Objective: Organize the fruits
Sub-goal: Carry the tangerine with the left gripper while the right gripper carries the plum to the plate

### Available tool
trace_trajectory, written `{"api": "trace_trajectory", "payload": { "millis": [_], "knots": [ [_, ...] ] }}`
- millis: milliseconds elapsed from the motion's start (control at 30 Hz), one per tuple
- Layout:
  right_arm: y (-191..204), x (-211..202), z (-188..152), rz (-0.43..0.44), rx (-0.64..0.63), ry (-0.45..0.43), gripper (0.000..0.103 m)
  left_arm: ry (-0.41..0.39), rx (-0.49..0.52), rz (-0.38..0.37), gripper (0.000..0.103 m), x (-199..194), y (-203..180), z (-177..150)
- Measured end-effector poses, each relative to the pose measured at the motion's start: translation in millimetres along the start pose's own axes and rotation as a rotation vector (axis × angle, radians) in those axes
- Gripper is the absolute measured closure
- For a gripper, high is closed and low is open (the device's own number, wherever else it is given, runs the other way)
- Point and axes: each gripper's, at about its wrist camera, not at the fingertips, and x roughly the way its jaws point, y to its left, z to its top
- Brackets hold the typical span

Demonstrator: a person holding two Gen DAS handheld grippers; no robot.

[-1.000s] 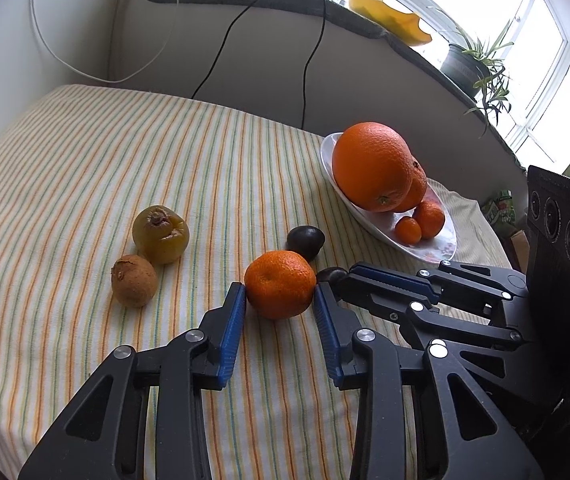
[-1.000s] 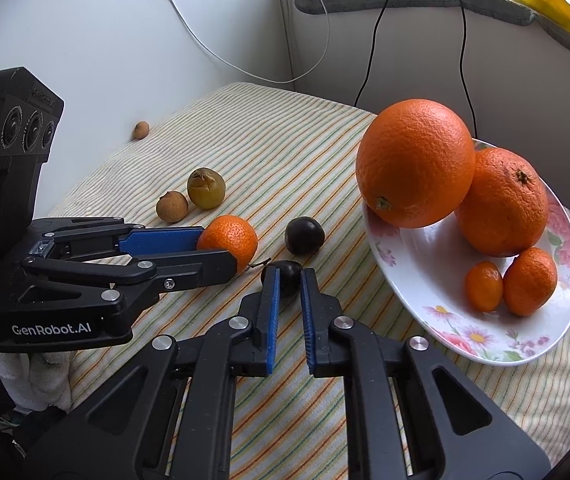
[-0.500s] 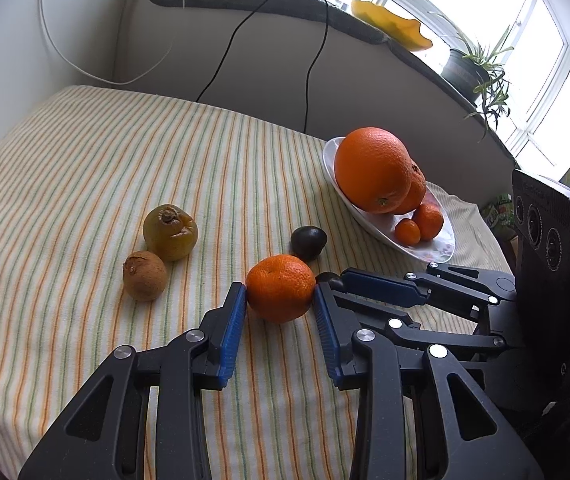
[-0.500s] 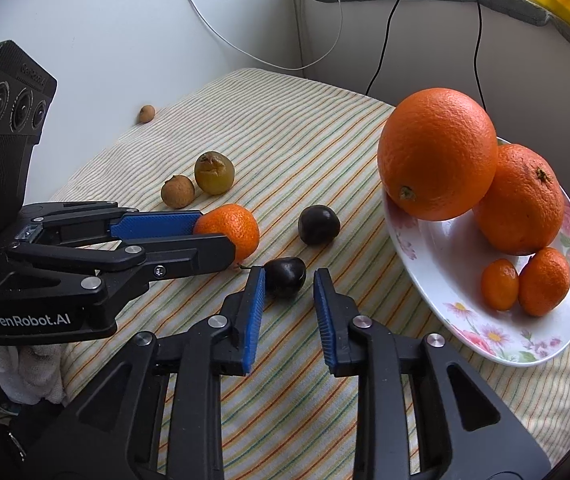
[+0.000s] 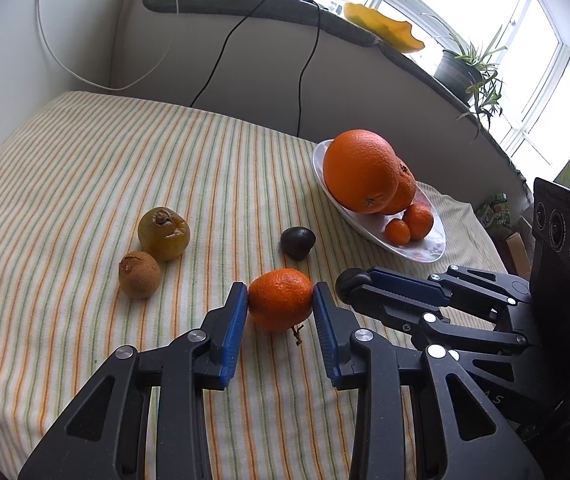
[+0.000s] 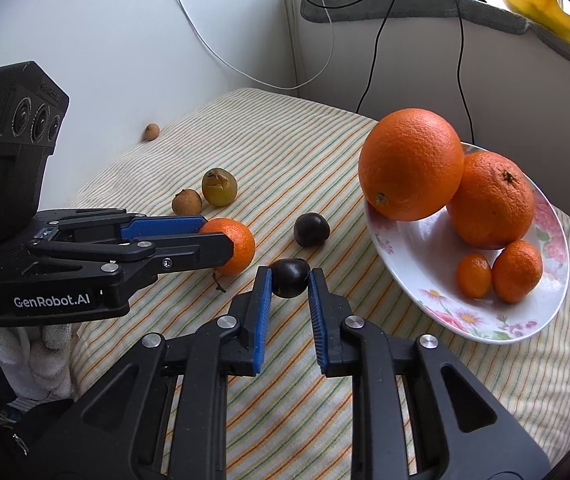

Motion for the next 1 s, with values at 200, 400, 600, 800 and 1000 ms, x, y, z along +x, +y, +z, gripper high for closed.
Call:
{"api": "trace_trajectory", "payload": {
  "millis": [200,400,600,800,1000],
  "knots": [
    [-4,-11,-3,-0.013,0.013,-0.021,0.084,-0.007,0.008,-0.001,0.071,-2,-6,-1],
    [-13,-36,-5,-0.030,0.036,-0.068,0.084,-0.025,0.017,-0.019,0.071,-9,-15,2],
    [-30,-60,-10,-0.070,0.063,-0.100,0.084,-0.035,0.036,-0.050,0.071,-9,-30,8],
    [-52,-75,-16,-0.106,0.106,-0.116,0.084,-0.033,0.057,-0.075,0.071,-3,-45,13],
    [-65,-81,-19,-0.126,0.127,-0.121,0.084,-0.033,0.074,-0.091,0.071,4,-58,19]
  ]
}}
